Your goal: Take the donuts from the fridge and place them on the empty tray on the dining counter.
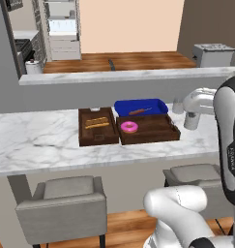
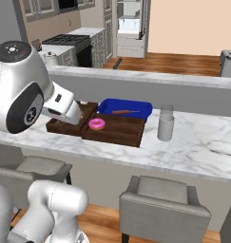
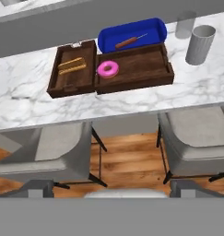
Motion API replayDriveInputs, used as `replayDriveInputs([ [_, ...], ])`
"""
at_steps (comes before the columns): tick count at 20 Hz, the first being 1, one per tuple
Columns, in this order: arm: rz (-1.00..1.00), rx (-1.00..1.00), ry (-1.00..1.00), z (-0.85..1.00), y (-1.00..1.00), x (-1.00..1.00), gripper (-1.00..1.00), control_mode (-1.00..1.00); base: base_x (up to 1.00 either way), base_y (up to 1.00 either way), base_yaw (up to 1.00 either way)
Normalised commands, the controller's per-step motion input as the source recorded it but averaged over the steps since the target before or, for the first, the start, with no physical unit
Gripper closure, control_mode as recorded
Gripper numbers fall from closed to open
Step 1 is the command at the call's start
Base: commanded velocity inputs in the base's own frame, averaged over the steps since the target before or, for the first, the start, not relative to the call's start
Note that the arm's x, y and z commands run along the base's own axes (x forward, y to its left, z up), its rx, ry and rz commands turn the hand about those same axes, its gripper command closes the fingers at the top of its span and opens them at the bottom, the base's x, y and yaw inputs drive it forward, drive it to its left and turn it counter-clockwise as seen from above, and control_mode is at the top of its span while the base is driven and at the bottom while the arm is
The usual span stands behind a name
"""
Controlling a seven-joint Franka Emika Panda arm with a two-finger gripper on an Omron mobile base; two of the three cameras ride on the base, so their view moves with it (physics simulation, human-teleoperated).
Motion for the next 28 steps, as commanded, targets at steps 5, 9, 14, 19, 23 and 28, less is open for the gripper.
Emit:
replayDriveInputs([
  [5, 0.03, -0.01, -0.27, -0.17, 0.03, -0.35, -1.00, -1.00, 0.00, 0.00, 0.00],
  [9, 0.06, -0.02, -0.35, -0.03, 0.00, -0.21, -1.00, -1.00, 0.00, 0.00, 0.00],
  [14, -0.01, -0.01, -0.03, 0.03, -0.11, -0.12, -1.00, 1.00, -0.71, -0.76, -0.16],
  [19, 0.00, 0.00, 0.00, 0.00, 0.00, 0.00, -1.00, 1.00, -0.97, -1.00, -0.25],
  [23, 0.00, 0.00, 0.00, 0.00, 0.00, 0.00, -1.00, 1.00, -0.20, -1.00, -0.19],
  [28, 0.00, 0.00, 0.00, 0.00, 0.00, 0.00, -1.00, 1.00, 0.14, -1.00, -0.05],
])
